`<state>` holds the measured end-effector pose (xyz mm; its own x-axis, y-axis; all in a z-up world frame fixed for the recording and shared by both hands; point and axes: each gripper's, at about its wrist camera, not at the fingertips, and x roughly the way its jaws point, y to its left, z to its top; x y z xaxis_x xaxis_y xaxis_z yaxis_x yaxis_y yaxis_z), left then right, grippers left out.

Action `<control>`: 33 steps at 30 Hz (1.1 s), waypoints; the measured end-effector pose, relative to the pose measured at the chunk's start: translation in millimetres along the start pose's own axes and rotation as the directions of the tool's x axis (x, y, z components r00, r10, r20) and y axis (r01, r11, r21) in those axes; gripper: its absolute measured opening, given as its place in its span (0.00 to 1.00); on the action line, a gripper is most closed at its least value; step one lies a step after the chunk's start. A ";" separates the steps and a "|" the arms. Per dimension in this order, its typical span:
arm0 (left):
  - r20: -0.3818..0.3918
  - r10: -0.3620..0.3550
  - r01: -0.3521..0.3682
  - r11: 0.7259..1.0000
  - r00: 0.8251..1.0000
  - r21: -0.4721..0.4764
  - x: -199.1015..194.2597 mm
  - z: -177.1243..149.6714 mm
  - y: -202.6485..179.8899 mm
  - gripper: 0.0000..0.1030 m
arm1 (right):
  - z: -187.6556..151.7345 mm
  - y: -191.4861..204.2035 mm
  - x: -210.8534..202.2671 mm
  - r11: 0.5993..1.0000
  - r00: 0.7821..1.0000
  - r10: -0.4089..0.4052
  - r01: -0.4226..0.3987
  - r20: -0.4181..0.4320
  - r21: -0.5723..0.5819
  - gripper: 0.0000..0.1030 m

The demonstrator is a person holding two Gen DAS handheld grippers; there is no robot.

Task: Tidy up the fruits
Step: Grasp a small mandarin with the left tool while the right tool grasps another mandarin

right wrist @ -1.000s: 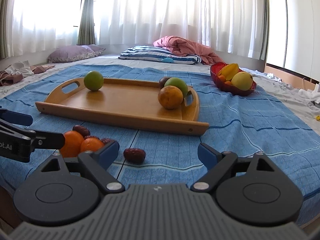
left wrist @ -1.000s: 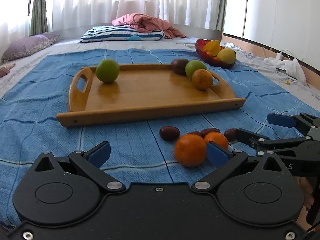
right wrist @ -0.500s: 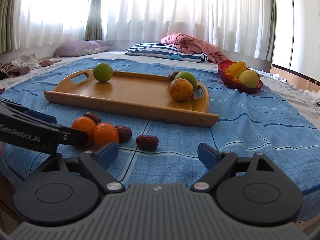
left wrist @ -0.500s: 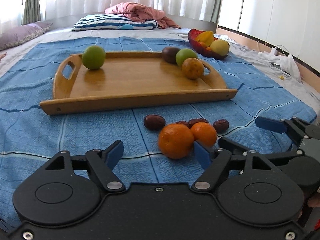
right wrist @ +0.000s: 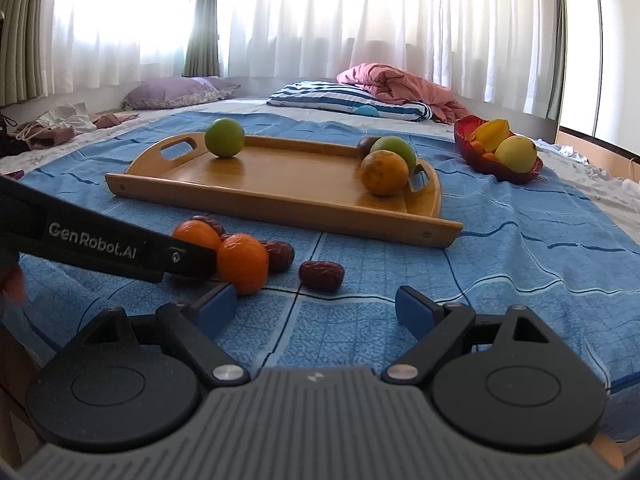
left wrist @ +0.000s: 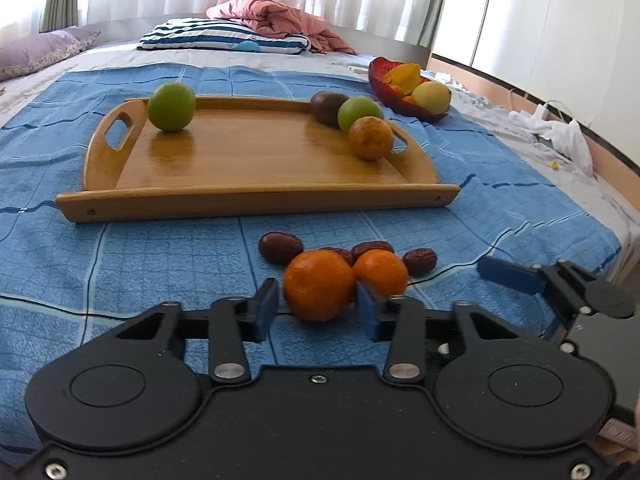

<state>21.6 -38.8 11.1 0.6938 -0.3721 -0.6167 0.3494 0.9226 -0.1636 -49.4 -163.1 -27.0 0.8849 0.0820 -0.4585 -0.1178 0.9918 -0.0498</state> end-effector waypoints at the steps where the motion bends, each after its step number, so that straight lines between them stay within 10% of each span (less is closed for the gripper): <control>1: 0.002 0.004 -0.004 1.000 1.000 0.002 -1.0 0.2 -1.0 0.37 | -0.2 0.6 0.1 1.000 1.000 0.001 -0.001 0.001 0.001 0.90; 33: 0.066 0.246 -0.245 0.969 0.967 -0.014 -19.3 -4.7 29.8 0.37 | 12.5 23.8 16.3 0.986 0.990 0.139 -0.138 0.004 0.088 0.54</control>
<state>15.7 -3.7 14.5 0.7985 -0.1399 -0.5855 0.1596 0.9870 -0.0181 -32.1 -136.9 -24.5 0.8620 0.2192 -0.4570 -0.1993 0.9756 0.0920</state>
